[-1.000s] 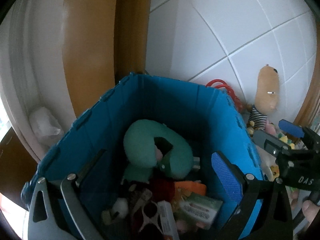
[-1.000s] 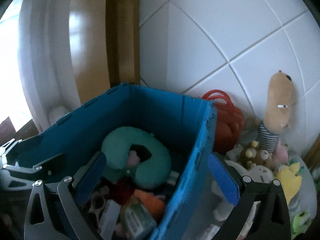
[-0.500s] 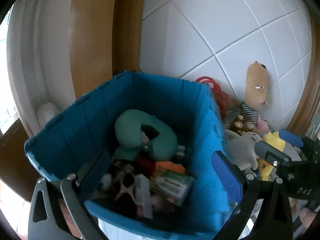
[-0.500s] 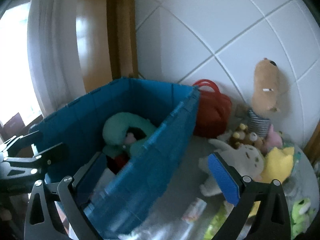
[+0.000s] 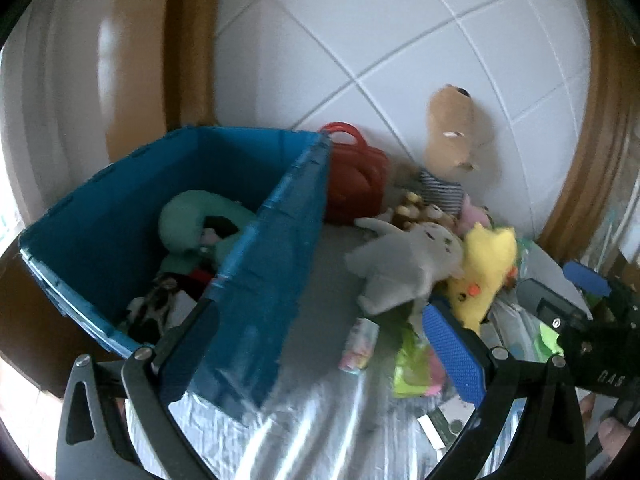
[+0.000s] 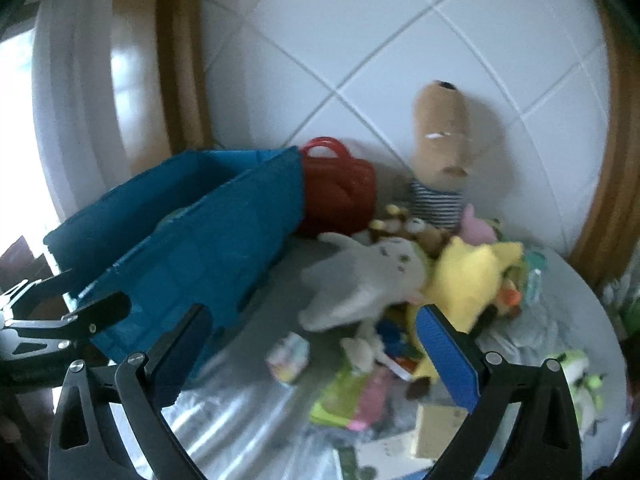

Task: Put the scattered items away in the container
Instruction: 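Withdraw both grippers from the crate back toward the plush pile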

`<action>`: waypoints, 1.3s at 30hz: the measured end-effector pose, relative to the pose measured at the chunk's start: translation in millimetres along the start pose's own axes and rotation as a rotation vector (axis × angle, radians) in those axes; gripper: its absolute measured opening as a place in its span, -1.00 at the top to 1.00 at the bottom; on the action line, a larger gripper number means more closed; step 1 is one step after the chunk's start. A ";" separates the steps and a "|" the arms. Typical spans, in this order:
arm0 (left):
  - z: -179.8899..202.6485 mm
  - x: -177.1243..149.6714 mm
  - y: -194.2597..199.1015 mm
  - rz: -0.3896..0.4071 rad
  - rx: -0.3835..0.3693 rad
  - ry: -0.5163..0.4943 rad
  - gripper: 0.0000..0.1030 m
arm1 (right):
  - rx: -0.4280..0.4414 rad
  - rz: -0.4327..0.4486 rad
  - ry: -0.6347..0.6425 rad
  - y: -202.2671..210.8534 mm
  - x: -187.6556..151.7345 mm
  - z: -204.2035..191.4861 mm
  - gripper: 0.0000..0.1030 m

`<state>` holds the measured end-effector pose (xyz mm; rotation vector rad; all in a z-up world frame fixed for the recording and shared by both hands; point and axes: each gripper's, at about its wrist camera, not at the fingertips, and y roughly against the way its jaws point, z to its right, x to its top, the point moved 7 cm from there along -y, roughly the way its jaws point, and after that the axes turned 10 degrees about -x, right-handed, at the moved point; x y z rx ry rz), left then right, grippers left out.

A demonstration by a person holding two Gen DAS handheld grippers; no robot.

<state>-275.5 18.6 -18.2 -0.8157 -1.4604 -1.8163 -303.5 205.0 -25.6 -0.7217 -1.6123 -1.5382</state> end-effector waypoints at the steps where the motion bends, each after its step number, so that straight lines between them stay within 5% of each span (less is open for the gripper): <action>1: 7.0 -2.1 -3.2 -0.005 -0.005 -0.007 -1.00 | -0.021 0.008 -0.025 2.7 -4.0 15.5 -1.00; 11: 61.0 -6.6 -63.4 -0.064 -0.117 -0.080 -1.00 | -0.210 -0.044 -0.174 -8.1 -34.3 123.1 -1.00; 19: 66.0 -13.0 -123.6 -0.132 -0.156 -0.056 -1.00 | -0.315 -0.132 -0.189 -34.3 -51.3 161.7 -1.00; 34: 130.5 -9.8 -204.9 -0.164 -0.054 0.028 -1.00 | -0.203 -0.165 -0.100 -121.2 -30.9 238.4 -0.99; 36: 146.6 -10.6 -223.4 -0.167 -0.032 0.072 -1.00 | -0.158 -0.185 -0.053 -143.9 -27.1 252.4 -0.87; 39: 167.6 -11.9 -251.1 -0.176 0.001 0.116 -1.00 | -0.109 -0.219 -0.005 -173.5 -22.6 270.1 -0.43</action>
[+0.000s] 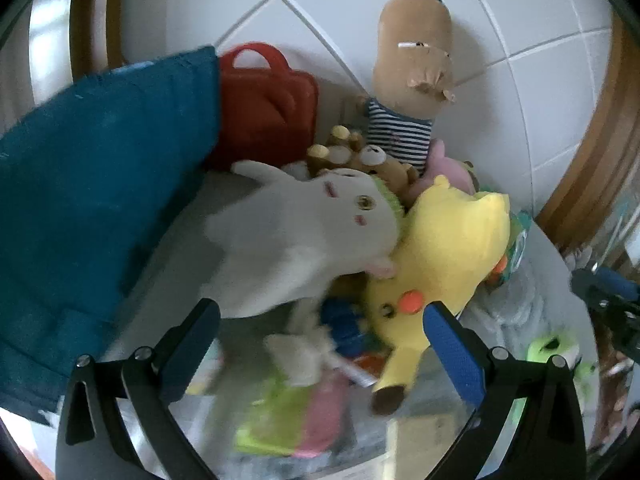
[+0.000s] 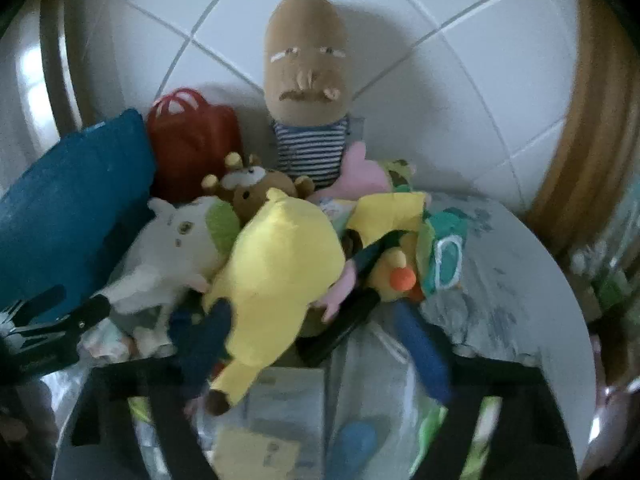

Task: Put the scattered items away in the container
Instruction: 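Withdraw both grippers from the crate back toward the plush pile, then reach both grippers toward the yellow Pikachu plush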

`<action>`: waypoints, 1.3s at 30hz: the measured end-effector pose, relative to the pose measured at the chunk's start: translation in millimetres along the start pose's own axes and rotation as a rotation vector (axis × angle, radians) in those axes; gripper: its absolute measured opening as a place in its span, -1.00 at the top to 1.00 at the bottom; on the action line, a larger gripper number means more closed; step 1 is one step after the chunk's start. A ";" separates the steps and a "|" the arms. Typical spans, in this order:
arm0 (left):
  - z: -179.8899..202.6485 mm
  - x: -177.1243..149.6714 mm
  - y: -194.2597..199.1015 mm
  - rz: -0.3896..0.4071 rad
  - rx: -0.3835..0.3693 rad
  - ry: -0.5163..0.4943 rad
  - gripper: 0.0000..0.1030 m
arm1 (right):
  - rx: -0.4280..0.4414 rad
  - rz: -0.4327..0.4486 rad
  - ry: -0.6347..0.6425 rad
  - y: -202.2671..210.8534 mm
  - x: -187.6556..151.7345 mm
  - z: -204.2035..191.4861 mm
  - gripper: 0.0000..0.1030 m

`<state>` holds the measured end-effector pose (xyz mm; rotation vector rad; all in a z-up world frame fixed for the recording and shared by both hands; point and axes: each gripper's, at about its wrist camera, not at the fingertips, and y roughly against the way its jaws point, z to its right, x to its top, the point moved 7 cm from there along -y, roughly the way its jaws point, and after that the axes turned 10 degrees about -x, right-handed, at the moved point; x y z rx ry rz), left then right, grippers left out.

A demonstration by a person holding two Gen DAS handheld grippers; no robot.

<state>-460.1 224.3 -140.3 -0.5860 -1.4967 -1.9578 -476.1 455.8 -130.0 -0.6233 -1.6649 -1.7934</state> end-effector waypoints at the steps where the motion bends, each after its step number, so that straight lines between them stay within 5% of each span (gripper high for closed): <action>1: 7.8 1.3 -11.1 -0.009 0.009 0.013 -1.00 | 0.025 -0.018 0.026 -14.3 5.1 3.5 -0.30; 5: 24.4 7.8 -37.1 -0.026 0.037 0.022 -1.00 | 0.073 -0.021 0.072 -40.0 28.9 -2.8 -0.01; 10: 29.5 20.2 -66.6 -0.046 0.043 0.009 -1.00 | 0.117 -0.005 0.127 -71.2 69.2 -24.7 0.00; 15: 27.9 25.1 -94.6 -0.087 0.040 -0.024 -1.00 | 0.109 -0.080 0.181 -124.6 76.5 -46.6 0.05; 21: 31.1 6.7 -112.6 -0.141 0.012 -0.050 -1.00 | 0.112 -0.177 0.107 -137.2 20.7 -5.9 0.06; 25: 46.4 -13.2 -110.8 -0.167 -0.033 -0.070 -1.00 | 0.023 -0.234 0.050 -120.5 -28.2 41.9 0.06; 33: 81.9 -55.6 -98.7 -0.183 -0.063 -0.182 -1.00 | 0.065 -0.370 -0.034 -114.7 -117.2 55.7 0.05; 36: 84.4 -69.9 -92.9 -0.195 -0.082 -0.191 -1.00 | 0.063 -0.330 -0.077 -103.4 -118.1 68.8 -0.42; 37: 83.5 -72.5 -92.1 -0.192 -0.081 -0.193 -1.00 | 0.064 -0.311 -0.081 -98.0 -115.1 72.8 -0.72; 39: 80.4 -76.8 -91.4 -0.187 -0.070 -0.186 -1.00 | 0.071 -0.260 -0.087 -87.0 -102.7 77.2 -0.79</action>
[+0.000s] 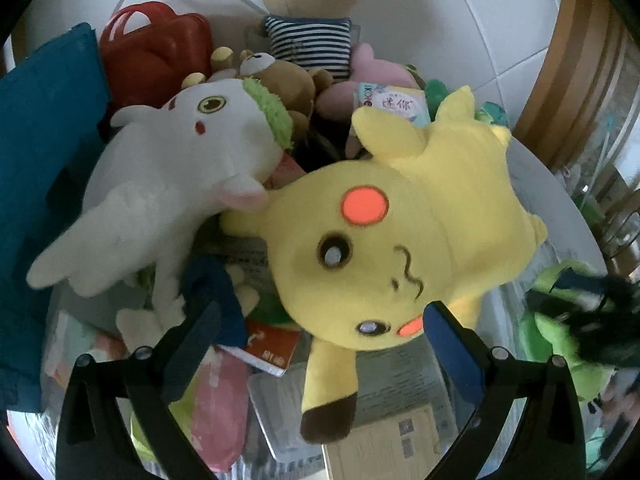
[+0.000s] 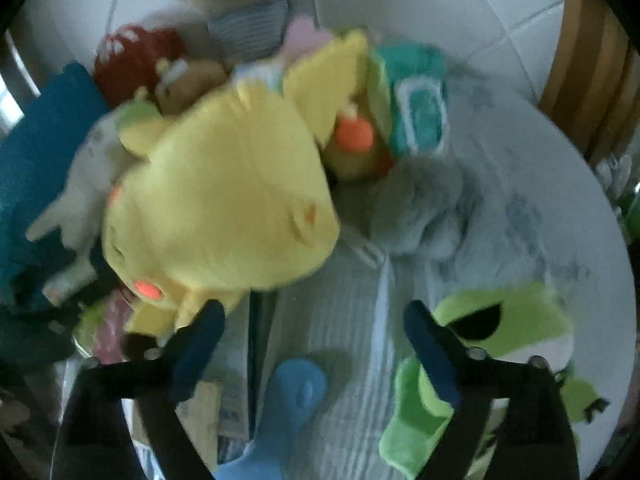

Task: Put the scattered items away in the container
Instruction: 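Reach both grippers toward the yellow Pikachu plush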

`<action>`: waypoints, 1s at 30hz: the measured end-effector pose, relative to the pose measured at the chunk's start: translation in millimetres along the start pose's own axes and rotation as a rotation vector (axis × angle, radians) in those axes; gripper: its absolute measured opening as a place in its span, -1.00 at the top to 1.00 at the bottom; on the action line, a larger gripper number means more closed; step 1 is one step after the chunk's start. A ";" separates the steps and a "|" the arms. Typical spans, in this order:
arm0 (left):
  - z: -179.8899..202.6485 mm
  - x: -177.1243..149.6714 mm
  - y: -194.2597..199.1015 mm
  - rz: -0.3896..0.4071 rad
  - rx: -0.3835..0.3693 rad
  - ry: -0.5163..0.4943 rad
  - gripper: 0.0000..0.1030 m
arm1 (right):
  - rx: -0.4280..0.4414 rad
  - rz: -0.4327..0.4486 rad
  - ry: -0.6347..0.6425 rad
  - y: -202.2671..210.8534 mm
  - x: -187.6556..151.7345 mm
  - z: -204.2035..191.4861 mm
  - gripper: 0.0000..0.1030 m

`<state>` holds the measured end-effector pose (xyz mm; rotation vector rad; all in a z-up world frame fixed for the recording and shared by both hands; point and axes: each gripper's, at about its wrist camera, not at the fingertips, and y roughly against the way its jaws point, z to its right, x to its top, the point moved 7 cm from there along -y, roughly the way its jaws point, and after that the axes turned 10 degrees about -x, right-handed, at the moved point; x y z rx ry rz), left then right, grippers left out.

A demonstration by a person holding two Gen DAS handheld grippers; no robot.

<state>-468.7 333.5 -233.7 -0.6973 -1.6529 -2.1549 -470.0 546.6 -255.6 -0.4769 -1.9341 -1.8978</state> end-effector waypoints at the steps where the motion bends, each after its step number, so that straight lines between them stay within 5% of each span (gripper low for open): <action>1: -1.7 -2.2 -1.0 -0.002 0.004 0.009 -1.00 | 0.009 0.036 0.001 9.6 9.2 0.3 -0.79; 5: -1.5 -13.1 -10.4 -0.021 -0.011 0.041 -1.00 | 0.007 0.071 0.063 12.9 36.5 -7.9 -0.99; 9: 2.4 -17.9 -32.4 -0.041 -0.019 0.053 -1.00 | 0.034 0.045 0.119 -6.4 49.8 -16.5 -0.99; 16: 4.7 -12.7 -57.7 -0.054 -0.056 0.065 -1.00 | 0.203 -0.091 0.178 -66.8 42.0 -41.4 -0.99; 18: 3.5 -14.9 -57.0 -0.064 -0.072 0.061 -0.81 | 0.252 -0.134 0.176 -77.5 31.2 -46.1 -0.94; 21: 3.4 -19.7 -51.3 -0.075 -0.102 0.053 -0.40 | 0.285 -0.117 0.144 -76.3 21.1 -51.5 -0.73; 27: -0.1 -30.7 -33.8 -0.085 -0.094 -0.005 0.01 | 0.271 -0.112 0.094 -57.6 -5.3 -51.3 -0.28; 30: -8.3 -41.8 -26.0 -0.101 -0.078 -0.023 0.05 | 0.292 -0.146 0.070 -51.4 -26.9 -51.4 0.46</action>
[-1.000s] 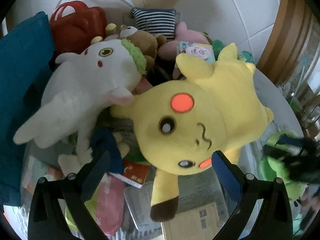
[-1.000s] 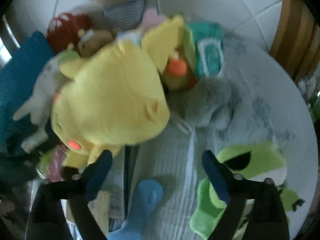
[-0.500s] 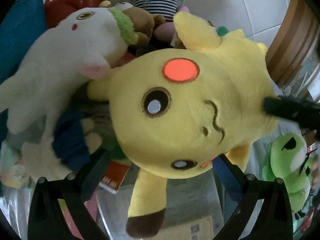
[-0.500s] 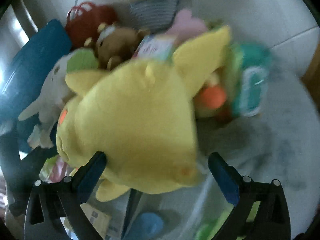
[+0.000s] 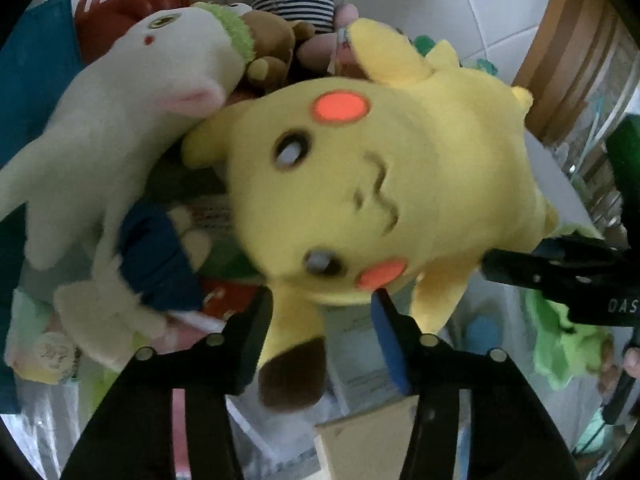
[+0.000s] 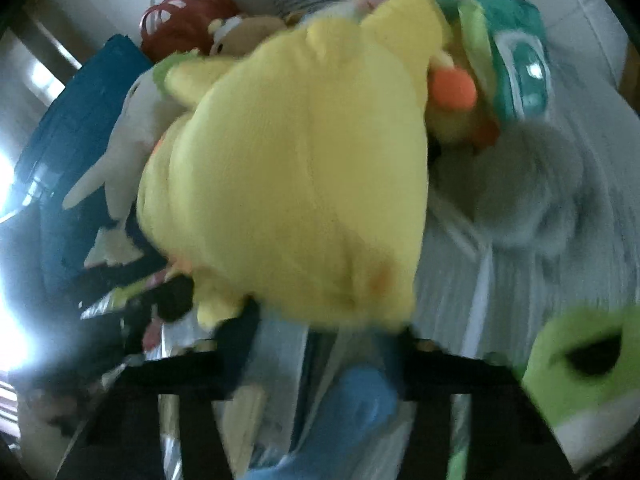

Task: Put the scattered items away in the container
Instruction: 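Reach both grippers toward the yellow Pikachu plush, then grasp the yellow Pikachu plush with both grippers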

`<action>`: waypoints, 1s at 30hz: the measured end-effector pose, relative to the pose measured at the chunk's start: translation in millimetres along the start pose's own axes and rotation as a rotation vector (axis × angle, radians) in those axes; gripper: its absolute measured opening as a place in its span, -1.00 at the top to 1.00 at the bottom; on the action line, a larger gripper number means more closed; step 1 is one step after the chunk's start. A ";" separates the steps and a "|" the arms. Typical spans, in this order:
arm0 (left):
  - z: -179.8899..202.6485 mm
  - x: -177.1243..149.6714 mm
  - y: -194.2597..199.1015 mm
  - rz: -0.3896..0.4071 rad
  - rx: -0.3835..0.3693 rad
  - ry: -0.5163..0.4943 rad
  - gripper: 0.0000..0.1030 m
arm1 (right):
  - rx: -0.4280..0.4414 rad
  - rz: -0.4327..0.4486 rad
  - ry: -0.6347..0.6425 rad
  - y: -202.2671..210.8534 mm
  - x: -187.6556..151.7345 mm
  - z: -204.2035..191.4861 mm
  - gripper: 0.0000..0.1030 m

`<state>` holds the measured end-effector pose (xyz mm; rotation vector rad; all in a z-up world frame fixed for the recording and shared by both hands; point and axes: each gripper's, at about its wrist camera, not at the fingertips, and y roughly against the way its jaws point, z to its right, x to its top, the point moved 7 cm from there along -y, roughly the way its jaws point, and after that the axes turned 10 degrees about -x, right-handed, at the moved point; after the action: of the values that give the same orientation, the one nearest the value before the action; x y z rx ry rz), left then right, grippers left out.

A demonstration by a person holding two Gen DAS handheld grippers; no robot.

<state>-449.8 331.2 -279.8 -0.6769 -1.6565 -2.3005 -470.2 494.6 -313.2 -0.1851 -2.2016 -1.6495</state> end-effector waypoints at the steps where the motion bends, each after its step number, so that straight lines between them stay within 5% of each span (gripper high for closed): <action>1: -3.5 -5.2 3.5 -0.004 0.002 -0.001 0.05 | -0.001 -0.003 -0.009 0.1 -9.1 -2.3 0.66; 4: -9.0 -9.4 19.1 0.022 -0.010 -0.005 0.05 | -0.035 -0.001 -0.043 2.3 -30.8 -4.0 0.64; 6: -10.1 -4.9 29.0 0.053 -0.020 -0.006 -0.21 | -0.082 0.038 -0.064 14.3 -31.8 1.6 0.32; 8: -10.7 5.8 31.6 0.075 -0.007 -0.008 -0.73 | -0.124 0.092 -0.059 32.2 -25.3 4.5 -0.72; 10: -12.4 12.3 31.4 0.093 -0.003 -0.007 -0.92 | -0.170 0.149 -0.047 49.9 -16.3 6.4 -0.99; 21: 3.5 32.0 -24.8 0.025 -0.057 -0.045 -0.99 | -0.197 0.145 0.050 37.7 43.1 12.4 -0.99; 30: 1.9 49.8 -63.6 -0.015 -0.035 -0.097 -1.00 | 0.007 0.086 0.089 -17.8 68.4 2.1 -1.00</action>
<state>-520.4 358.5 -307.9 -0.7978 -1.6708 -2.3466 -539.4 482.9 -303.8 -0.1985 -2.1034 -1.5734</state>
